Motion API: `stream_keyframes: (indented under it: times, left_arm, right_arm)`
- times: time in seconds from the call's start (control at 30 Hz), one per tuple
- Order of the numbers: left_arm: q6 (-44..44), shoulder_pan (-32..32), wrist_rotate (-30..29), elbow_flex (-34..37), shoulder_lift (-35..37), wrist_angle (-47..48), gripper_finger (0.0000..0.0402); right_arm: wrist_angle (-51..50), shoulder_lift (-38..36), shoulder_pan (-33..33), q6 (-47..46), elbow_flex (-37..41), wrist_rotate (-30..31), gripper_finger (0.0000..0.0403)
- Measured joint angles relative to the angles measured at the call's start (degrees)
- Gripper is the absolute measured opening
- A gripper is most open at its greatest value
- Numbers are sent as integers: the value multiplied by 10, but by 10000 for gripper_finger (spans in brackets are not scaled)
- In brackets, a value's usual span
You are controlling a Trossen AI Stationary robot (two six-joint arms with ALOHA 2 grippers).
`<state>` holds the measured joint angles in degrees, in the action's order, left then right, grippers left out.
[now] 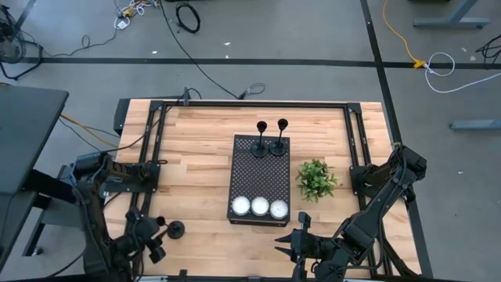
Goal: Pick & Place candle stick holders
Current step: Put the black candle holder on the shelf aligned with the other black candle holders
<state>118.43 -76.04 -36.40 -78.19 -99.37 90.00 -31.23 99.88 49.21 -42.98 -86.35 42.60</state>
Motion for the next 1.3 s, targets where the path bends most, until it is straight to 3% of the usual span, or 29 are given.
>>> stream_keyframes:
  times: [0.2,0.47,0.73,1.03,1.3]
  left_arm:
    - [-33,21,0,0,0,0,231]
    - [-60,41,-36,0,0,0,225]
    - [-66,56,-12,0,0,0,187]
    - [-67,58,-11,-1,0,-1,101]
    - [-66,58,-11,-1,0,-2,101]
  right_arm:
    - [0,0,0,0,0,0,86]
    - [2,0,0,0,0,0,86]
    - [4,0,0,0,0,0,86]
    - [4,0,0,0,0,0,86]
    - [4,0,0,0,0,0,86]
